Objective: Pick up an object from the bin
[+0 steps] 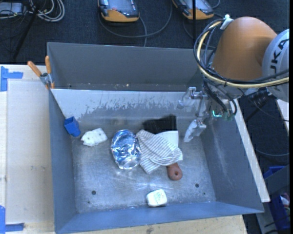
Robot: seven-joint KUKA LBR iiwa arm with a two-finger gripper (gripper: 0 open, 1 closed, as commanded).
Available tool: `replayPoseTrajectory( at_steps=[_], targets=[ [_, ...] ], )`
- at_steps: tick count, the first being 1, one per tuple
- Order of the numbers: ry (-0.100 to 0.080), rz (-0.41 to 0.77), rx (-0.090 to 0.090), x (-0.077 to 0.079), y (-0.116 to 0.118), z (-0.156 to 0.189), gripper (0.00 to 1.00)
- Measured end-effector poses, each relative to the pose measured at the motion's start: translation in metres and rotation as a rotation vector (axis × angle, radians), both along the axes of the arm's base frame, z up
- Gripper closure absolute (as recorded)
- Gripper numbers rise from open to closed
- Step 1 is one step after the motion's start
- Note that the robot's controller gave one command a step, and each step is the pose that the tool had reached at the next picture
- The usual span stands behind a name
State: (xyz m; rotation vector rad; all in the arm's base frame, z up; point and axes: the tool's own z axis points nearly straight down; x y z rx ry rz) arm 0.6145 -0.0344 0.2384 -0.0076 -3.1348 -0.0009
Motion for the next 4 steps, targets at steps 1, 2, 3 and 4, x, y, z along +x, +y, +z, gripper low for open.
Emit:
replayPoseTrajectory(
  at_steps=[1, 2, 3, 4],
  targets=[
    [-0.007, 0.001, 0.0, 0.001, 0.0, 0.004, 0.0],
    [-0.009, 0.111, 0.0, -0.015, -0.003, -0.053, 0.0],
    [-0.005, 0.317, 0.002, -0.042, -0.005, -0.078, 0.0],
    [-0.003, 0.225, 0.001, -0.055, -0.014, -0.114, 0.0]
  ],
)
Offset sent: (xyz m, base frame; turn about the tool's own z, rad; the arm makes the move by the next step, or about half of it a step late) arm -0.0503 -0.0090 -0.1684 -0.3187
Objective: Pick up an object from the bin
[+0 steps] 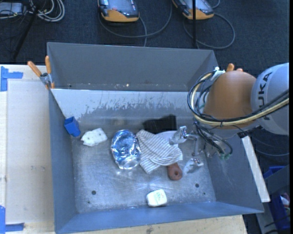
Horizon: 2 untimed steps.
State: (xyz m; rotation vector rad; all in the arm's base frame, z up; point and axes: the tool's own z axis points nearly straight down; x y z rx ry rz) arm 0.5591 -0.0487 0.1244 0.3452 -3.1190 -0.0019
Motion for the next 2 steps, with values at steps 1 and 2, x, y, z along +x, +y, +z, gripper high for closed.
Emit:
replayPoseTrajectory(
  at_steps=[1, 2],
  targets=[
    [-0.004, 0.238, 0.0, 0.0, 0.007, -0.022, 0.0],
    [-0.002, 0.266, 0.0, -0.01, 0.007, -0.042, 1.0]
  ],
)
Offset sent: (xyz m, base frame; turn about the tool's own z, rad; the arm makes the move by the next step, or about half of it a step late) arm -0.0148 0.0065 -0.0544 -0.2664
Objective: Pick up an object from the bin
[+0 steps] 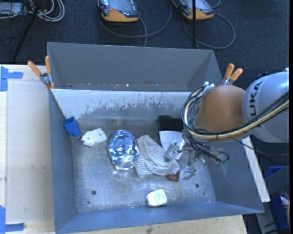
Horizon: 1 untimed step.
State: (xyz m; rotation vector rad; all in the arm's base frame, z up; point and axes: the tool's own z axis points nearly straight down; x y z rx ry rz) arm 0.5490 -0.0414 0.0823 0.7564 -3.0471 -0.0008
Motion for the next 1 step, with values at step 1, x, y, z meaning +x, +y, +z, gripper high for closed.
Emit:
replayPoseTrajectory(
  at_steps=[1],
  targets=[
    [0.0, 0.0, 0.0, 0.0, 0.0, 0.0, 1.0]
  ],
)
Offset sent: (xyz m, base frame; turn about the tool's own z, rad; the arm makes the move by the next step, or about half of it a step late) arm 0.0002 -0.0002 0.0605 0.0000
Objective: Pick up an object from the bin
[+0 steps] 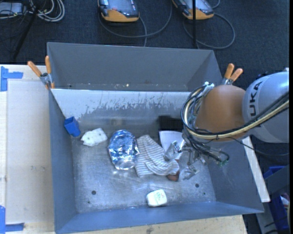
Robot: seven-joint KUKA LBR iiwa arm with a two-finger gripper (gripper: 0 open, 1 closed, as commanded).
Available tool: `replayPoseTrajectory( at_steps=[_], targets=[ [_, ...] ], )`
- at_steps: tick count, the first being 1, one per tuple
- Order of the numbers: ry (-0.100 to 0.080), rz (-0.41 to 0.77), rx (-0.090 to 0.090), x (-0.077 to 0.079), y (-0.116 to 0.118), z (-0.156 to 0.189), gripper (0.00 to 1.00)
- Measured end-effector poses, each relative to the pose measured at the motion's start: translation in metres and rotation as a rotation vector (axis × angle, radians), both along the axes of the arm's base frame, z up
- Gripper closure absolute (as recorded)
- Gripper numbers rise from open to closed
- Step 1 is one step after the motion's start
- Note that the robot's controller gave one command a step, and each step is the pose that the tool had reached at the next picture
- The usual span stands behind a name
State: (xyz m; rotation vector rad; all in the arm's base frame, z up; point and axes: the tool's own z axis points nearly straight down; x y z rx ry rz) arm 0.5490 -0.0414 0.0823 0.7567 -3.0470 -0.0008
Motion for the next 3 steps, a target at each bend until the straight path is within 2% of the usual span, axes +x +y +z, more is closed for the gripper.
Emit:
replayPoseTrajectory(
  at_steps=[2, 3],
  targets=[
    [0.006, 0.0, 0.001, -0.003, 0.001, 0.018, 1.0],
    [0.0, 0.0, 0.001, -0.002, 0.001, 0.029, 1.0]
  ],
)
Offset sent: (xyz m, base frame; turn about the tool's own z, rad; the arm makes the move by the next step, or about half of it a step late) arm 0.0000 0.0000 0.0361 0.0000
